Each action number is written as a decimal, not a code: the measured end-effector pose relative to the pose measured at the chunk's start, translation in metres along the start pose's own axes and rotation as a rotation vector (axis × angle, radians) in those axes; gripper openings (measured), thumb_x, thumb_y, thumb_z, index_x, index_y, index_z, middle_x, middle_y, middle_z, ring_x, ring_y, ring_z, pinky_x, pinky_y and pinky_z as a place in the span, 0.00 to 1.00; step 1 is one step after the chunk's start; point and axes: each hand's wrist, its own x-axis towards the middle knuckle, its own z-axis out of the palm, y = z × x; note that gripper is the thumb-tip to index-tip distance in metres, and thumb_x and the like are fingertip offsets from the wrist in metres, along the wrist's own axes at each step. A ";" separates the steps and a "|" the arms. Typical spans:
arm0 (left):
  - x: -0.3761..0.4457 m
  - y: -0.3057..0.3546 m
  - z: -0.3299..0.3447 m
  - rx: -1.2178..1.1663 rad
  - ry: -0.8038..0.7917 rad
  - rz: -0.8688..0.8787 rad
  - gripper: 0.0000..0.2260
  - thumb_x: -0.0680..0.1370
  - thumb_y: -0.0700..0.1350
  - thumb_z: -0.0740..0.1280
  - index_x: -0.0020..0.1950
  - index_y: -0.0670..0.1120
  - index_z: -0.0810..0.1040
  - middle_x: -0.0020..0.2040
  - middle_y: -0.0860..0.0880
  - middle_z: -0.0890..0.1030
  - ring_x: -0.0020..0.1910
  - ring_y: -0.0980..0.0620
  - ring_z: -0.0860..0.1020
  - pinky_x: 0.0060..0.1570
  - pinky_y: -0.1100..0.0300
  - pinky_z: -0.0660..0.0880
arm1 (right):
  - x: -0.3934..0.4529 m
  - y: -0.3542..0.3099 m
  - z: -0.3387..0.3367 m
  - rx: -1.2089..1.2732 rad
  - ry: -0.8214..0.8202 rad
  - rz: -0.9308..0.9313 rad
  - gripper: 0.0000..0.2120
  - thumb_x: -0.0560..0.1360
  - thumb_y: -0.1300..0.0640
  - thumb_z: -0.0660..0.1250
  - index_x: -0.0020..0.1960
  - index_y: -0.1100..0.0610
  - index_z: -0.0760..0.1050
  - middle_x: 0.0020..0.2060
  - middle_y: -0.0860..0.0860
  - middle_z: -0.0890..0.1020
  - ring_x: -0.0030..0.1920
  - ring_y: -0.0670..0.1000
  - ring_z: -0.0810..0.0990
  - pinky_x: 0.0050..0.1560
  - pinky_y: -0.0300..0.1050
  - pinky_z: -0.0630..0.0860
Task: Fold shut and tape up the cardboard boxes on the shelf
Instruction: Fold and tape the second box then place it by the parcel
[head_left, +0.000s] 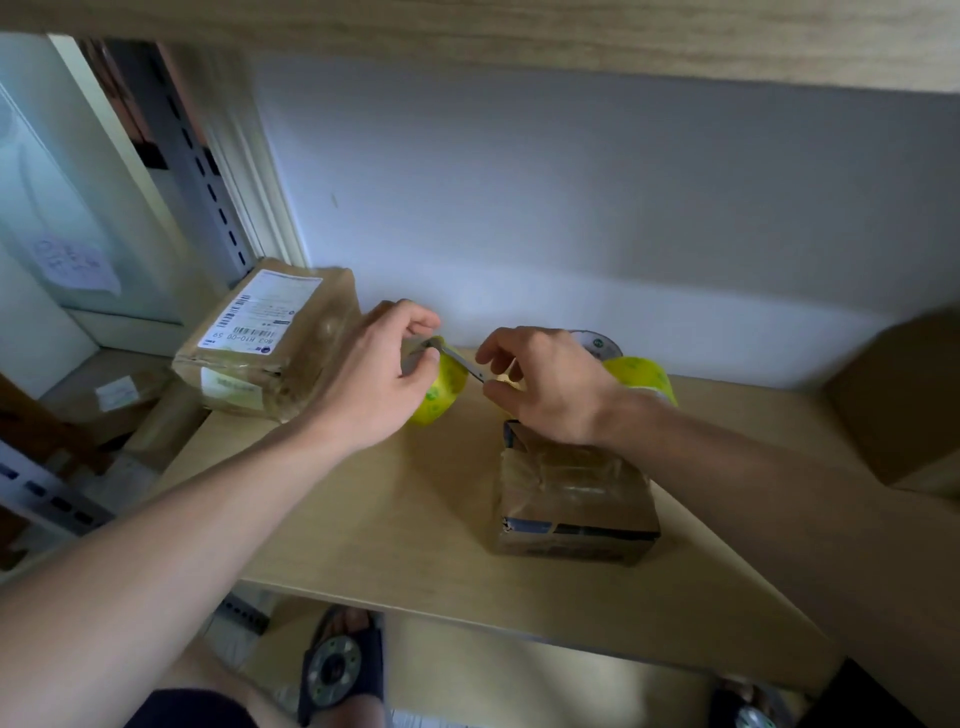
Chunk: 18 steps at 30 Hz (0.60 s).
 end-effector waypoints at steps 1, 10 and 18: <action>0.001 -0.002 0.002 -0.007 -0.010 -0.032 0.12 0.80 0.41 0.69 0.62 0.46 0.78 0.58 0.51 0.80 0.57 0.58 0.76 0.48 0.75 0.69 | 0.001 0.000 0.001 -0.012 0.007 0.007 0.14 0.78 0.52 0.69 0.63 0.52 0.77 0.50 0.47 0.81 0.50 0.51 0.80 0.52 0.50 0.79; -0.004 -0.017 0.008 0.017 -0.374 -0.295 0.38 0.77 0.56 0.72 0.82 0.53 0.56 0.75 0.46 0.71 0.74 0.49 0.71 0.66 0.57 0.67 | 0.022 -0.001 0.022 -0.025 -0.032 0.094 0.19 0.79 0.54 0.68 0.69 0.54 0.74 0.63 0.53 0.81 0.61 0.57 0.80 0.59 0.52 0.78; -0.002 -0.020 0.012 -0.066 -0.359 -0.232 0.34 0.81 0.51 0.70 0.83 0.50 0.57 0.69 0.50 0.79 0.72 0.52 0.75 0.71 0.52 0.70 | 0.028 0.000 0.026 0.074 0.002 0.127 0.12 0.78 0.57 0.70 0.61 0.51 0.78 0.51 0.50 0.87 0.53 0.54 0.83 0.54 0.51 0.80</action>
